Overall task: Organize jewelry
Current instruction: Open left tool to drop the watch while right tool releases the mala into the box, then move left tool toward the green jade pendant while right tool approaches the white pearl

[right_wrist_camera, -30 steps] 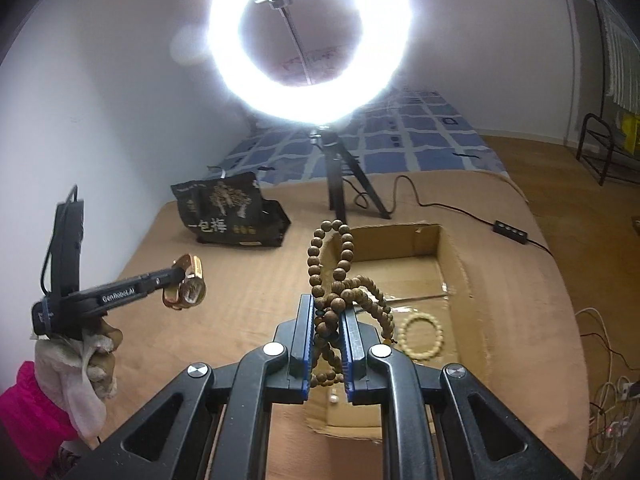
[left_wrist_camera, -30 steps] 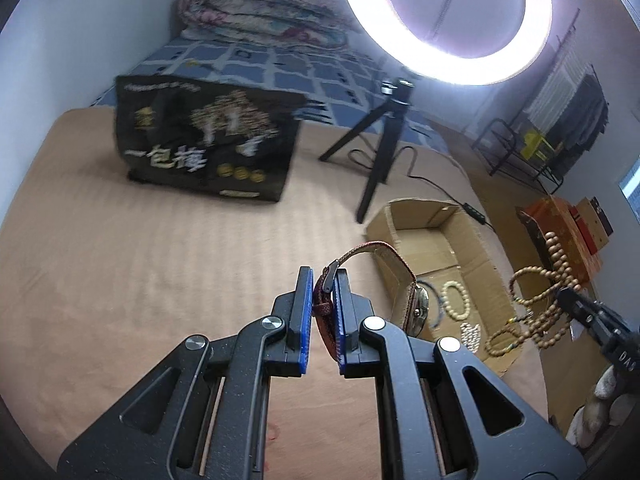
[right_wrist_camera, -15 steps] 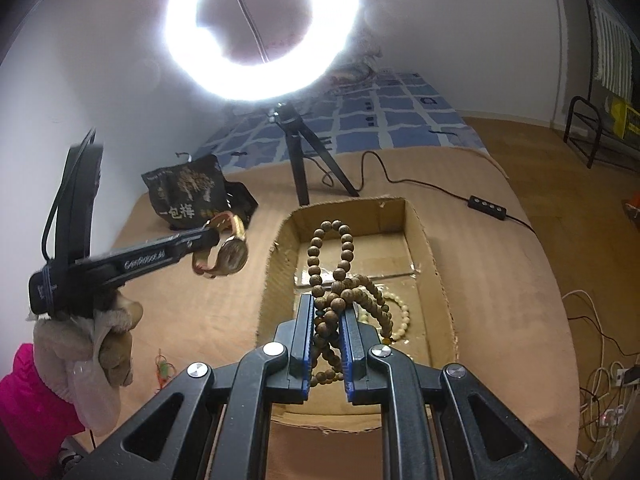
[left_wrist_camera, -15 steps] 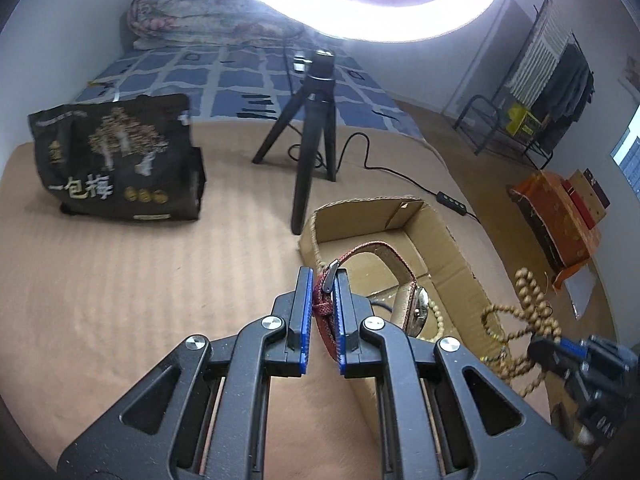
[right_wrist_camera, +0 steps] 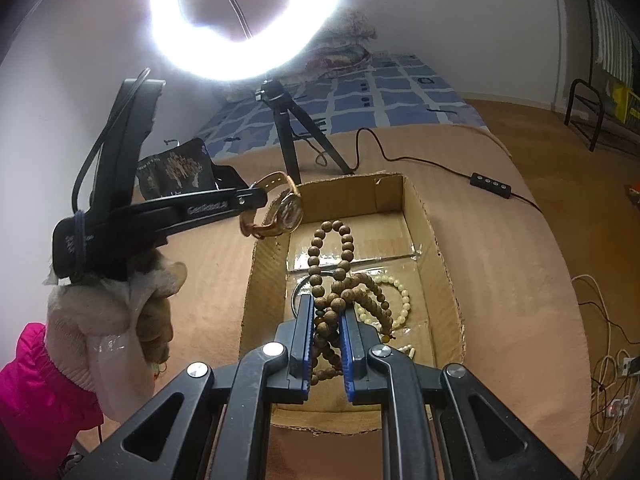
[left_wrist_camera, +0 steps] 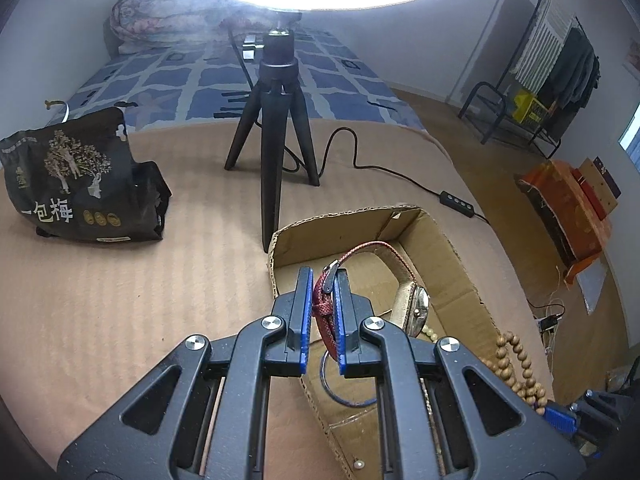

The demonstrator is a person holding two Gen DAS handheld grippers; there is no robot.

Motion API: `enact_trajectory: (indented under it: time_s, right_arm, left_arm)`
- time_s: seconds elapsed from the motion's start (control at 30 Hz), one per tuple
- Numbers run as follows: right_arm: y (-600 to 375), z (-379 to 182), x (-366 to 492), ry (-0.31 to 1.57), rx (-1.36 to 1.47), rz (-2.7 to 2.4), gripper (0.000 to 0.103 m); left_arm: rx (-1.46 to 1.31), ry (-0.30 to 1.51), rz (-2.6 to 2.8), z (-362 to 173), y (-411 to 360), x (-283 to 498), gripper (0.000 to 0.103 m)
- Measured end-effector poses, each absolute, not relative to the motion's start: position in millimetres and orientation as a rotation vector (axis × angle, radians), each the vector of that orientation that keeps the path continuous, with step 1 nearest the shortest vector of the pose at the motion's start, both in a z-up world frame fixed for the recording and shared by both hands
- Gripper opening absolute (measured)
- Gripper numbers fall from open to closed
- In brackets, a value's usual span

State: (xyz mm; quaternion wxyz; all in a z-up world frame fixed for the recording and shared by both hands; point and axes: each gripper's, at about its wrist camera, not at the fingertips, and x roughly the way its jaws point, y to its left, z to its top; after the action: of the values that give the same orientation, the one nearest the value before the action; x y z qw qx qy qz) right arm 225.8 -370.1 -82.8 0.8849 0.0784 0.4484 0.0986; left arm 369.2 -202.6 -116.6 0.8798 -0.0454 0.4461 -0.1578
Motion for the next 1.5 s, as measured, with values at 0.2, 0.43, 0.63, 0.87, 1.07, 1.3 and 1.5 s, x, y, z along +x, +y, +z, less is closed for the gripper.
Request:
enact_trajectory:
  time_s: [0.2, 0.43, 0.63, 0.87, 1.07, 1.3, 1.5]
  right_arm:
    - [-372, -87, 228, 0.94, 0.167, 0.203, 0.01]
    - [-367, -89, 228, 0.947, 0.16, 0.213, 0.012]
    - [-361, -92, 227, 0.957, 0.117, 0.206, 0.039]
    - [-360, -90, 226, 0.942, 0.092, 0.162, 0.083]
    - [-362, -89, 226, 0.937, 0.079, 0.102, 0.097]
    - [-361, -85, 222, 0.931, 0.068, 0.081, 0.097]
    - [-356, -75, 213, 0.906, 0.052, 0.076, 0.099]
  left_arm:
    - [-0.084, 0.934, -0.331, -118, -208, 372, 0.008]
    - [-0.064, 0.918, -0.338, -114, -215, 370, 0.013]
    - [-0.058, 0.904, -0.33, -109, -215, 368, 0.041]
    - [-0.048, 0.887, -0.334, -104, -214, 364, 0.047]
    - [-0.047, 0.871, -0.328, -101, -209, 360, 0.056]
    - [-0.041, 0.866, -0.328, -94, -202, 352, 0.056]
    - [-0.031, 0.847, -0.32, -81, -193, 336, 0.069]
